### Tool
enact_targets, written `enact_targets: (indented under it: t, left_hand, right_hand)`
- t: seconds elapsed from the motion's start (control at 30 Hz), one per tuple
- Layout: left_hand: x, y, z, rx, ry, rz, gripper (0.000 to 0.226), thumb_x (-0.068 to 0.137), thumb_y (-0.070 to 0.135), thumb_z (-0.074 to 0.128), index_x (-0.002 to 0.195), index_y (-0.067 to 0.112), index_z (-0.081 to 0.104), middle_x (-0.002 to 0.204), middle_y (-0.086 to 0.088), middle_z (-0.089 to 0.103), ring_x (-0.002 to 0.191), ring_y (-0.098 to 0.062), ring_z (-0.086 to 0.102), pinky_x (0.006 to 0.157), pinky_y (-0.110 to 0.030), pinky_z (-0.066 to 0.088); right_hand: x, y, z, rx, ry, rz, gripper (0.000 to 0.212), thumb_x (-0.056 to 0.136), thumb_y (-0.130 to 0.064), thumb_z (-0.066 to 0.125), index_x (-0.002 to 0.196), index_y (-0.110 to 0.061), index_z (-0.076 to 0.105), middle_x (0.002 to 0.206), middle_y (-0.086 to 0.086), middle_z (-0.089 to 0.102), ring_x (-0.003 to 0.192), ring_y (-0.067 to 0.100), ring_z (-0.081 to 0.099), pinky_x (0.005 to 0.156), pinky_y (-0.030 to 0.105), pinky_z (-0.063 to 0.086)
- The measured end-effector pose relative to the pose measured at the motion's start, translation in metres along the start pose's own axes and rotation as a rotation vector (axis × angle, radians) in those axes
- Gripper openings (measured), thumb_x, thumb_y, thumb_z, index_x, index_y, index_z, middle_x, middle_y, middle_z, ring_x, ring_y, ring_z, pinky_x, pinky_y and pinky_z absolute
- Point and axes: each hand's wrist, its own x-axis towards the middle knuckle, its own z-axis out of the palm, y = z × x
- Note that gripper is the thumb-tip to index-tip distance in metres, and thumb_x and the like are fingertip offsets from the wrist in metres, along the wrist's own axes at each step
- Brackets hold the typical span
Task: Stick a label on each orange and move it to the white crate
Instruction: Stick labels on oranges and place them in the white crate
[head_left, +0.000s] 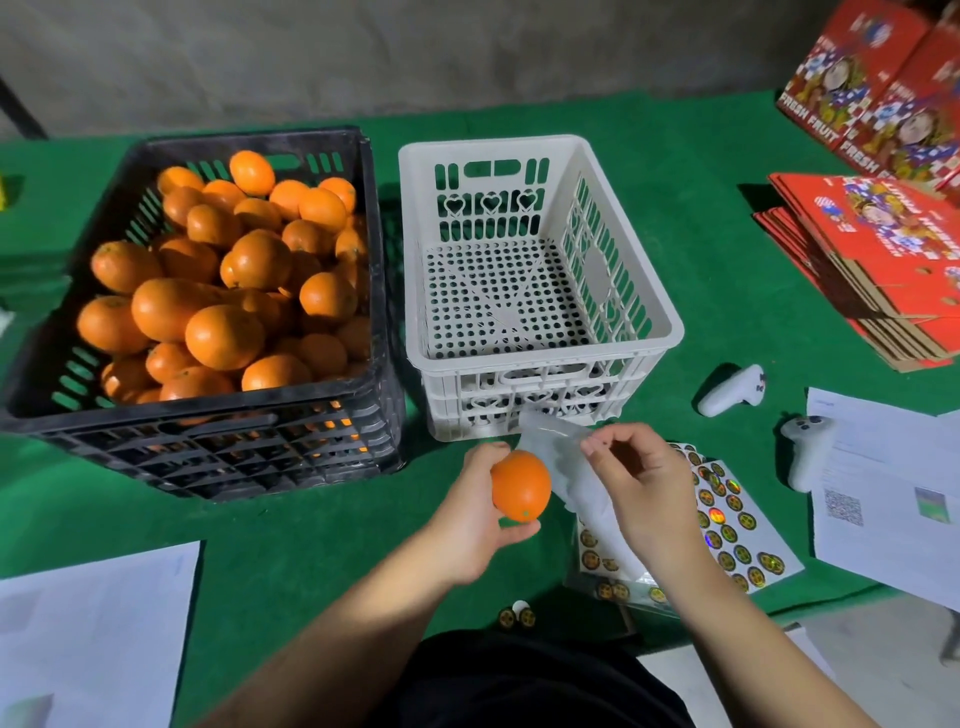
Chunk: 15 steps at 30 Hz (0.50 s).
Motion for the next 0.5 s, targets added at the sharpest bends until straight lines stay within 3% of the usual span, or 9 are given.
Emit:
enact_targets:
  t: [0.13, 0.23, 0.33, 0.4, 0.5]
  left_hand:
    - [-0.009, 0.004, -0.008, -0.103, -0.112, 0.075, 0.025, 0.11, 0.028, 0.051, 0.134, 0.021, 0.054, 0.143, -0.019, 0.057, 0.115, -0.032, 0.067, 0.092, -0.053, 0.06]
    - [-0.018, 0.01, -0.007, -0.04, -0.15, 0.193, 0.04, 0.106, 0.04, 0.05, 0.14, 0.019, 0.05, 0.143, -0.016, 0.063, 0.119, -0.028, 0.069, 0.1, -0.05, 0.056]
    - [-0.02, 0.01, -0.01, 0.032, -0.129, 0.295, 0.053, 0.098, 0.049, 0.049, 0.141, 0.019, 0.049, 0.141, -0.017, 0.064, 0.116, -0.025, 0.069, 0.098, -0.045, 0.055]
    - [-0.02, 0.009, -0.011, 0.02, -0.11, 0.314, 0.05, 0.104, 0.046, 0.045, 0.143, 0.015, 0.047, 0.141, -0.019, 0.064, 0.12, -0.03, 0.068, 0.106, -0.052, 0.053]
    - [-0.02, 0.009, -0.012, -0.076, -0.112, 0.315, 0.053, 0.104, 0.043, 0.044, 0.146, 0.01, 0.047, 0.14, -0.022, 0.064, 0.122, -0.034, 0.067, 0.108, -0.058, 0.052]
  right_hand:
    - [-0.004, -0.017, 0.023, -0.123, -0.068, -0.171, 0.012, 0.087, 0.001, 0.08, 0.092, -0.01, 0.078, 0.092, 0.003, 0.07, 0.084, 0.011, 0.066, 0.079, 0.017, 0.051]
    - [-0.002, -0.026, 0.033, -0.155, -0.08, -0.261, 0.012, 0.086, 0.003, 0.081, 0.096, -0.004, 0.08, 0.096, 0.005, 0.071, 0.088, 0.01, 0.066, 0.083, 0.018, 0.051]
    - [-0.001, -0.031, 0.035, -0.162, -0.157, -0.284, 0.02, 0.085, -0.014, 0.08, 0.104, -0.007, 0.081, 0.104, 0.003, 0.069, 0.095, 0.003, 0.066, 0.088, 0.015, 0.05]
    - [-0.004, -0.031, 0.035, -0.167, -0.213, -0.258, 0.029, 0.086, -0.025, 0.078, 0.112, -0.013, 0.08, 0.113, -0.001, 0.065, 0.107, 0.001, 0.061, 0.095, 0.013, 0.045]
    - [-0.006, -0.026, 0.036, -0.315, -0.19, -0.356, 0.032, 0.092, -0.031, 0.079, 0.122, -0.02, 0.078, 0.132, -0.003, 0.06, 0.123, 0.021, 0.047, 0.108, 0.012, 0.028]
